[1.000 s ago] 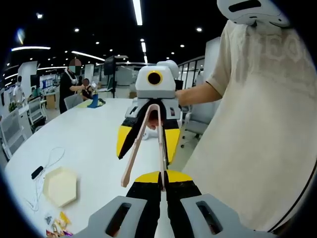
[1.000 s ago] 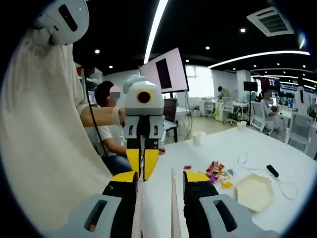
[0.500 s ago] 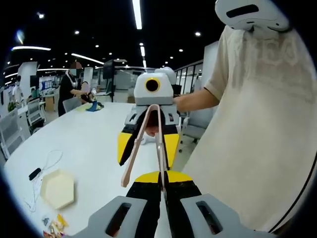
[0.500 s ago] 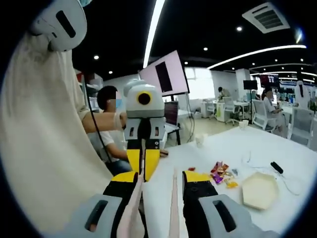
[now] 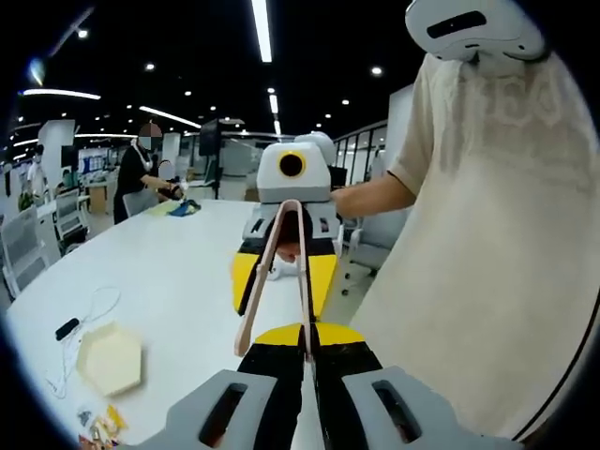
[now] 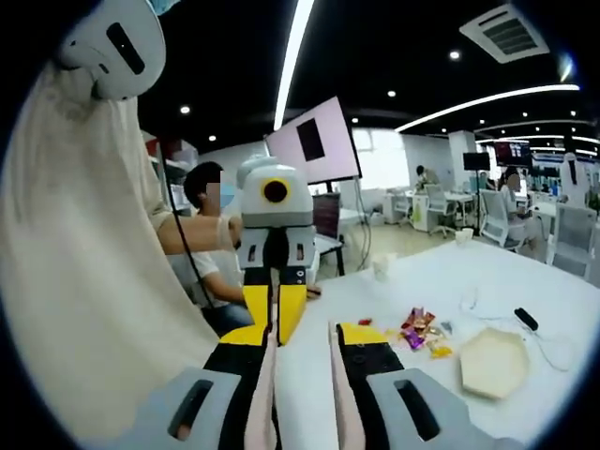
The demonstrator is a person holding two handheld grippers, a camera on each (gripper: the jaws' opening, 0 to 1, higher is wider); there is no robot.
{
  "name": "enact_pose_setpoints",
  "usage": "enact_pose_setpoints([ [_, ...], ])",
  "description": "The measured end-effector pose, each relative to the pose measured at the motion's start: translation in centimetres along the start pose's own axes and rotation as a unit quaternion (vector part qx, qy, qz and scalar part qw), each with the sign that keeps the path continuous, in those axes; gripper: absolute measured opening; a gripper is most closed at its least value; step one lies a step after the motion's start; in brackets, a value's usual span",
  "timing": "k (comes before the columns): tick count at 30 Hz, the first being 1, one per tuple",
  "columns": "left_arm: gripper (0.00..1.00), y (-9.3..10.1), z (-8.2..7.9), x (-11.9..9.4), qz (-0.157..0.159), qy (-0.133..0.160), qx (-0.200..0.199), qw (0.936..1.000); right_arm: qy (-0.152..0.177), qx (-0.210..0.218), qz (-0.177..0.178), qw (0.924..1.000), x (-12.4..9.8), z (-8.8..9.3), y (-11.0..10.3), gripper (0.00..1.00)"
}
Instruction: Place the target food into the container with the food tongs after gripping and lifting it, then release it inside without dropping or visibly crushing the food.
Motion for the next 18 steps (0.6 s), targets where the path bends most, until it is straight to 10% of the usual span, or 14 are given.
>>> enact_pose_setpoints([
  [18, 0.01, -0.6, 1.4, -1.1, -0.019, -0.031, -0.002, 0.9993, -0.001, 0.017, -0.003, 0.9998, 0.1, 0.1, 0.7, 0.27],
])
Point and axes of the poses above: the point that each gripper's makers call its tool centre point, and the gripper's own axes: x roughly forward along the fingers, y roughly to its right, z roughly out of its underside, the point moved 3 cm from there along -x, roughly backward along the fingers, and after that the axes turned 3 degrees about -x, right-handed, at the moved point
